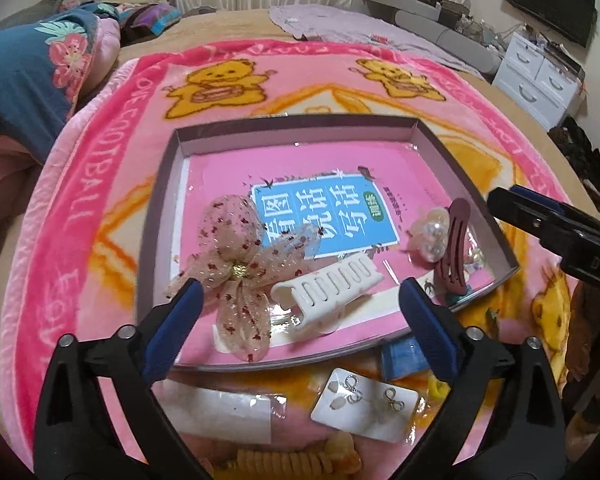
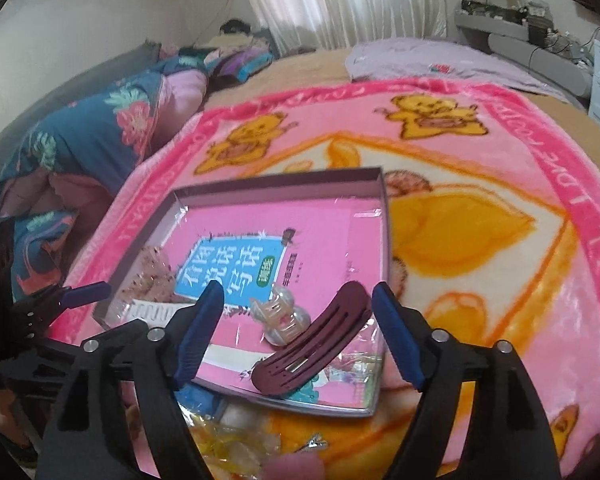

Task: Organize jewelry
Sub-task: 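Open the left tool to drop the white clip while the right tool releases the pearl clip into the box, then withdraw both tools from the box back over the blanket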

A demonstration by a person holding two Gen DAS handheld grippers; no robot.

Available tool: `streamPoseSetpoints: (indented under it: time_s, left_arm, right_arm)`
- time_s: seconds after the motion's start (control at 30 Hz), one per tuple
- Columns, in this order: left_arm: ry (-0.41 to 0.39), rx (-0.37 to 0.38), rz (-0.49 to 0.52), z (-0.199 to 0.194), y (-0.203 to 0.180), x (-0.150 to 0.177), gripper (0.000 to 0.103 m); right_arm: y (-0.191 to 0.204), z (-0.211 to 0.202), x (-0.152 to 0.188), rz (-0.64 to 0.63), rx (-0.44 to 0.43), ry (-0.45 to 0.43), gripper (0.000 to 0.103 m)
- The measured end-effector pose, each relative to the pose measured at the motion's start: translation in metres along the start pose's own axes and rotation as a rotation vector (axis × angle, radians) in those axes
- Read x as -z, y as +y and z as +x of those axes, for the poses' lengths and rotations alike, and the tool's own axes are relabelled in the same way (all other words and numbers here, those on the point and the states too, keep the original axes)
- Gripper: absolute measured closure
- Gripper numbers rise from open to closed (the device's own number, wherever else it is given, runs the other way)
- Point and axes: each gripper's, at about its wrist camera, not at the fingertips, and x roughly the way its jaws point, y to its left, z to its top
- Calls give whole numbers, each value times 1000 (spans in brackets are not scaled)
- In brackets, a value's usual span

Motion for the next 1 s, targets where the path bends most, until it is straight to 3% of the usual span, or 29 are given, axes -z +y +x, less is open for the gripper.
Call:
streamPoseSetpoints:
  time_s: [0.07, 0.37, 0.7, 1.0]
  left_arm:
    - [-9, 10, -13, -9, 3, -1, 10]
    - [-65, 33, -70, -52, 20, 3, 10]
    - [-152, 36, -163, -98, 49, 9, 9]
    - [-168, 48, -194, -112, 55, 27, 10]
  right_arm:
    - [0, -10, 1, -2, 13, -25, 15]
    - [18, -43, 7, -35, 24, -104, 7]
    - [32, -84, 12, -41, 4, -181, 6]
    - [41, -122, 21, -65, 29, -238, 6]
